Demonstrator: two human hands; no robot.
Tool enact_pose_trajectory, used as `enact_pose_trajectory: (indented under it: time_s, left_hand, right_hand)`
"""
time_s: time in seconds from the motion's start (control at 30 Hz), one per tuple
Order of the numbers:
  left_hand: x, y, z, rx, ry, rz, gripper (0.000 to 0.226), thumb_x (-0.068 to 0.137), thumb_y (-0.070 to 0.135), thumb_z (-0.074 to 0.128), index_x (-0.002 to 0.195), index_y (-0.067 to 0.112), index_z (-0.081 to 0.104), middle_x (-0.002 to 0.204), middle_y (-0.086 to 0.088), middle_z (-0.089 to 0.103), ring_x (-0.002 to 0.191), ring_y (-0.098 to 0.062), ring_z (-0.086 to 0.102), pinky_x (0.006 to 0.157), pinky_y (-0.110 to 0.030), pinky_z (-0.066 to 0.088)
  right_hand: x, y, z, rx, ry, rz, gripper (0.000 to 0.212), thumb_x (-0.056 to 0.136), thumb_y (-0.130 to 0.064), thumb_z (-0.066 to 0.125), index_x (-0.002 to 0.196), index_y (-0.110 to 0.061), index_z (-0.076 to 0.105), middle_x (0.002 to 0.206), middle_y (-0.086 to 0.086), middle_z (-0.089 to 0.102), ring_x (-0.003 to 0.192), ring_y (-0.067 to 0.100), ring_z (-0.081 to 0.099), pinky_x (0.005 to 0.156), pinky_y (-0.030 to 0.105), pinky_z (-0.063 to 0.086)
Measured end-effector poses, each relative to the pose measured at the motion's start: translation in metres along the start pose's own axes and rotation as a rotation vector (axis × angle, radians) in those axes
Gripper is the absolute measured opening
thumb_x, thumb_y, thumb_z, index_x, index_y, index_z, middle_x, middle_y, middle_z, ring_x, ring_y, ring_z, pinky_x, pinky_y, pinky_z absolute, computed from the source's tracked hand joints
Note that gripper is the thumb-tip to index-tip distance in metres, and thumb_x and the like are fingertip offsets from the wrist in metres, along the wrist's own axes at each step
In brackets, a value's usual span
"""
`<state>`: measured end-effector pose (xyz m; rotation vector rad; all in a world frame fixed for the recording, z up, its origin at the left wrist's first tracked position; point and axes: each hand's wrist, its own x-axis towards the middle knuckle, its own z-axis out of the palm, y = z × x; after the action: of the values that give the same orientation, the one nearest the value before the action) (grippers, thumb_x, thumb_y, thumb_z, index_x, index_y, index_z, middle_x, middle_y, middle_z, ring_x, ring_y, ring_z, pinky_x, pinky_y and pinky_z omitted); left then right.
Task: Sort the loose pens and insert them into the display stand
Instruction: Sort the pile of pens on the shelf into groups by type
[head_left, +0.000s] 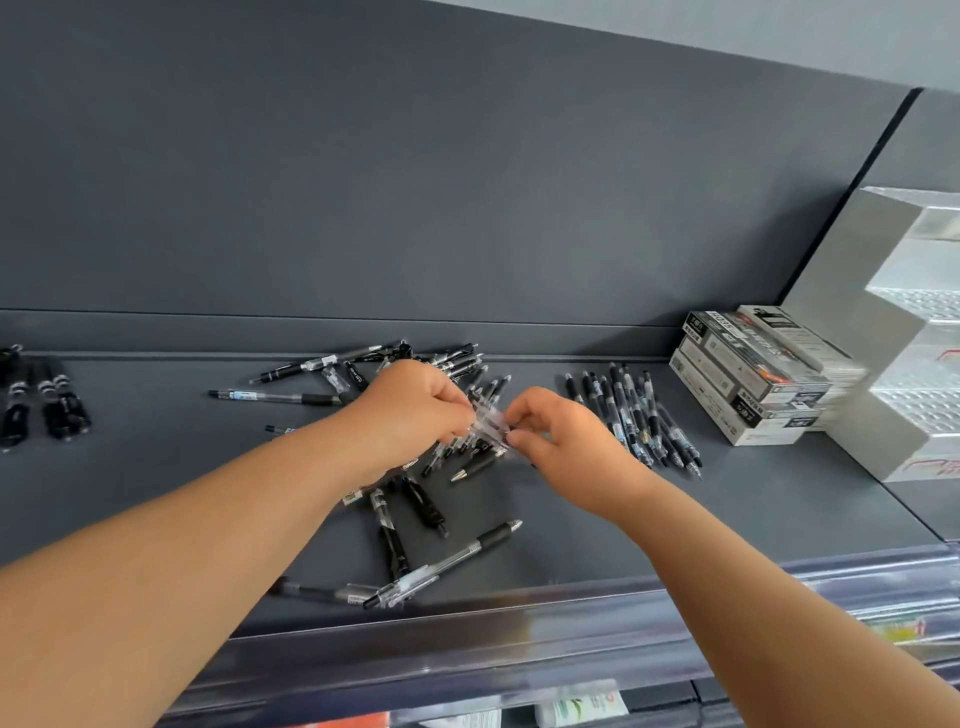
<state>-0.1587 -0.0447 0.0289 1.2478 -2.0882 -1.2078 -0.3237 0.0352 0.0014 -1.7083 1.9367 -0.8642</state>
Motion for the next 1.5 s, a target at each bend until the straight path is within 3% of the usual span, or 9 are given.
enact_pose_trajectory:
  time_s: [0.13, 0.27, 0.47, 0.73, 0.87, 1.0, 1.13, 1.3, 1.5]
  left_hand:
    - [0.001, 0.004, 0.0, -0.095, 0.078, -0.007, 0.007, 0.084, 0.01, 0.063, 0.084, 0.016, 0.067, 0.078, -0.004, 0.072, 0.069, -0.012, 0.063, 0.069, -0.028, 0.05]
    - [-0.003, 0.003, 0.001, 0.09, 0.142, -0.01, 0.013, 0.084, 0.025, 0.066, 0.091, 0.015, 0.062, 0.084, -0.004, 0.069, 0.074, -0.017, 0.065, 0.072, -0.033, 0.05]
    - [-0.029, 0.009, 0.011, 0.571, -0.358, -0.036, 0.023, 0.075, 0.042, 0.075, 0.079, 0.021, 0.066, 0.086, 0.002, 0.069, 0.08, -0.014, 0.063, 0.073, -0.027, 0.05]
    - [-0.031, 0.002, 0.026, 0.755, -0.492, -0.013, 0.018, 0.081, 0.026, 0.067, 0.085, 0.009, 0.072, 0.081, -0.002, 0.068, 0.073, -0.017, 0.058, 0.071, -0.027, 0.049]
    - [-0.019, 0.004, 0.021, 0.591, -0.391, -0.1, 0.022, 0.082, 0.022, 0.059, 0.081, 0.002, 0.068, 0.073, -0.007, 0.055, 0.065, -0.018, 0.046, 0.065, -0.027, 0.043]
    - [-0.004, 0.02, 0.021, -0.018, -0.14, -0.245, 0.008, 0.085, 0.015, 0.063, 0.087, 0.007, 0.064, 0.073, -0.005, 0.061, 0.06, -0.014, 0.055, 0.057, -0.023, 0.045]
    - [0.005, 0.038, 0.04, -0.393, -0.116, -0.305, 0.009, 0.089, 0.008, 0.061, 0.097, 0.007, 0.061, 0.082, -0.008, 0.065, 0.066, -0.018, 0.062, 0.061, -0.029, 0.052]
    - [0.012, 0.053, 0.067, -0.446, -0.11, -0.276, 0.019, 0.089, 0.006, 0.061, 0.108, 0.003, 0.06, 0.097, -0.017, 0.066, 0.067, -0.023, 0.065, 0.065, -0.031, 0.057]
    - [0.017, 0.058, 0.084, -0.27, -0.045, -0.144, 0.005, 0.089, 0.016, 0.064, 0.091, 0.011, 0.063, 0.085, -0.007, 0.065, 0.077, -0.022, 0.066, 0.073, -0.034, 0.057]
  right_hand:
    - [-0.002, -0.005, -0.009, 0.257, -0.104, 0.056, 0.019, 0.087, 0.001, 0.06, 0.094, -0.016, 0.06, 0.086, 0.0, 0.07, 0.077, 0.012, 0.065, 0.077, 0.021, 0.051]
    - [-0.002, -0.003, -0.014, 0.272, -0.092, 0.137, 0.018, 0.087, 0.003, 0.059, 0.098, -0.012, 0.063, 0.092, 0.009, 0.073, 0.076, 0.016, 0.066, 0.081, 0.034, 0.052]
    - [-0.003, 0.009, -0.015, 0.387, -0.02, 0.197, 0.016, 0.088, 0.0, 0.059, 0.09, -0.015, 0.064, 0.088, 0.006, 0.074, 0.072, 0.015, 0.065, 0.087, 0.044, 0.053]
    - [-0.014, 0.015, -0.016, 0.424, -0.035, 0.223, 0.014, 0.088, -0.003, 0.061, 0.091, -0.016, 0.065, 0.087, 0.003, 0.075, 0.071, 0.014, 0.067, 0.083, 0.042, 0.054]
    - [-0.02, 0.016, -0.022, 0.558, -0.001, 0.266, 0.013, 0.088, 0.0, 0.06, 0.097, -0.008, 0.063, 0.091, 0.01, 0.073, 0.071, 0.017, 0.067, 0.071, 0.03, 0.057]
    - [-0.022, 0.014, -0.025, 0.761, 0.038, 0.339, 0.01, 0.09, 0.001, 0.057, 0.097, -0.006, 0.062, 0.09, 0.011, 0.07, 0.071, 0.018, 0.067, 0.069, 0.029, 0.057]
    - [-0.022, 0.012, -0.026, 0.853, 0.023, 0.335, 0.013, 0.09, 0.001, 0.056, 0.1, -0.004, 0.063, 0.087, 0.009, 0.07, 0.076, 0.019, 0.067, 0.073, 0.033, 0.058]
    - [-0.024, 0.022, -0.036, 0.793, 0.051, 0.304, 0.017, 0.089, 0.0, 0.058, 0.102, -0.007, 0.067, 0.087, 0.01, 0.072, 0.081, 0.022, 0.07, 0.068, 0.031, 0.055]
    - [-0.023, 0.044, -0.054, 0.697, 0.143, 0.301, 0.013, 0.083, 0.002, 0.064, 0.088, -0.009, 0.068, 0.077, 0.012, 0.071, 0.069, 0.022, 0.068, 0.063, 0.034, 0.055]
